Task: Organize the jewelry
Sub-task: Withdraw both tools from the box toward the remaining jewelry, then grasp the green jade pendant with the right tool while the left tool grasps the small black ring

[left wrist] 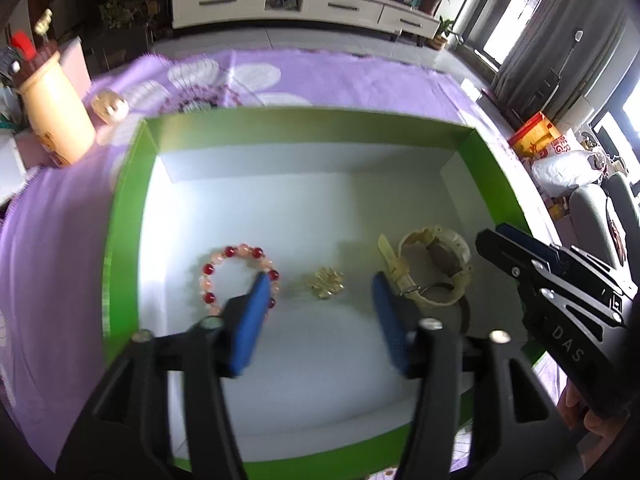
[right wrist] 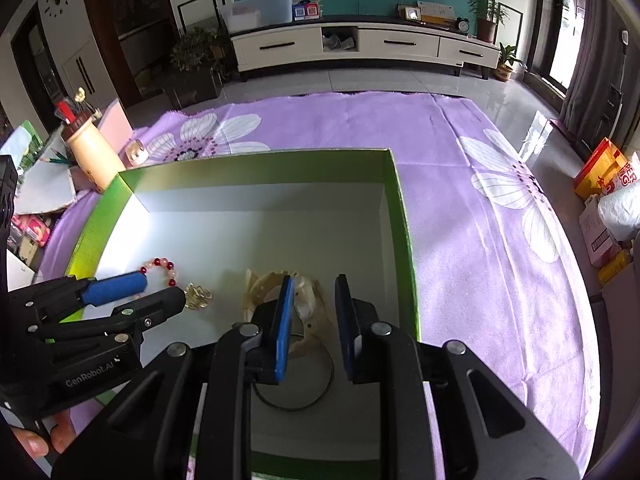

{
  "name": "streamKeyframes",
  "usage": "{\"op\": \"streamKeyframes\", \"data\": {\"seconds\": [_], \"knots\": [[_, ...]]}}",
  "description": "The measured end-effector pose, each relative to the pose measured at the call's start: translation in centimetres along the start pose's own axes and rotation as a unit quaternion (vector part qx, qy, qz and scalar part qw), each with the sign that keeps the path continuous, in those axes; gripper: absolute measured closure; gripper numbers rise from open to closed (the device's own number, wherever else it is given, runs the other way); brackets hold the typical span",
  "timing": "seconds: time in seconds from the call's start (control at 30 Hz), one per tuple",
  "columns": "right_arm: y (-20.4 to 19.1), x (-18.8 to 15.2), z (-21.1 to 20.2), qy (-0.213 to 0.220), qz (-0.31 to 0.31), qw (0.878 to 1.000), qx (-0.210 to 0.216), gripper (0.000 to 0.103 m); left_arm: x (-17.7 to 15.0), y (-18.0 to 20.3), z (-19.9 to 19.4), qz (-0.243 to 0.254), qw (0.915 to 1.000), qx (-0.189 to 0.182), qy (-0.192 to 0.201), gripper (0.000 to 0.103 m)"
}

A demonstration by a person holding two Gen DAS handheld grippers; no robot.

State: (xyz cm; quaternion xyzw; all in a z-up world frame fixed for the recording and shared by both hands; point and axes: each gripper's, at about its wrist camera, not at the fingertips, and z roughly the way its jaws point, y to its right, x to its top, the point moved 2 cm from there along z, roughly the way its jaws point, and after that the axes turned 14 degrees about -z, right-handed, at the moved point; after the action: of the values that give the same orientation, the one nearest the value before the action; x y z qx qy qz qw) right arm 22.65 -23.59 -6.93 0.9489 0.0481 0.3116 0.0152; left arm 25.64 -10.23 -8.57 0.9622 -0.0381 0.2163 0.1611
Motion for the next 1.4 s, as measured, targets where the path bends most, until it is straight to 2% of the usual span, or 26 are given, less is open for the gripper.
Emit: {"op": "streamKeyframes", "data": {"seconds": [0.07,0.17,0.27,0.4,0.57,0.7,0.83,1.07,1.27,1.4], "knots": [[0.2,-0.4,-1.0,0.014,0.004,1.000,0.003,0.081,-0.2,0.1,-1.0,0.009,0.9999,0.004,0.012,0.045],[0.4,-1.3,-2.6,0.040,0.024,0.999,0.024,0.059,-0.9,0.0,-2.5,0.013,0.9997,-0.001,0.023,0.034],[0.6,-2.7,-4.2,0.059,0.038,0.997,0.033,0.056,-1.9,-0.2,-4.0,0.018,0.9992,-0.003,0.036,0.027],[1.0,-4.7,-6.5,0.075,0.053,0.995,0.035,0.043,-3.7,-0.9,-6.3,0.015,0.9988,-0.028,0.036,0.016],[1.4,-7.8,-10.1,0.101,0.065,0.992,0.041,0.042,-6.3,-3.5,-9.6,-0.007,0.9977,-0.046,0.049,0.013],[0.3,-10.2,-12.2,0.106,0.041,0.992,0.062,0.042,-8.2,-6.1,-11.6,-0.018,0.9970,-0.029,0.070,0.013],[-1.5,-12.3,-13.0,0.096,0.010,0.992,0.082,0.042,-10.5,-8.2,-12.5,-0.032,0.9971,-0.017,0.067,0.013],[-6.0,-15.6,-13.1,0.072,-0.043,0.988,0.128,0.042,-15.1,-10.6,-12.4,-0.036,0.9974,0.008,0.062,0.013],[-11.1,-17.7,-11.0,0.035,-0.106,0.982,0.153,0.042,-17.9,-12.2,-11.1,-0.033,0.9980,0.024,0.047,0.013],[-14.0,-17.6,-9.2,0.018,-0.141,0.977,0.160,0.042,-18.9,-13.0,-10.5,-0.031,0.9986,0.021,0.039,0.020]]}}
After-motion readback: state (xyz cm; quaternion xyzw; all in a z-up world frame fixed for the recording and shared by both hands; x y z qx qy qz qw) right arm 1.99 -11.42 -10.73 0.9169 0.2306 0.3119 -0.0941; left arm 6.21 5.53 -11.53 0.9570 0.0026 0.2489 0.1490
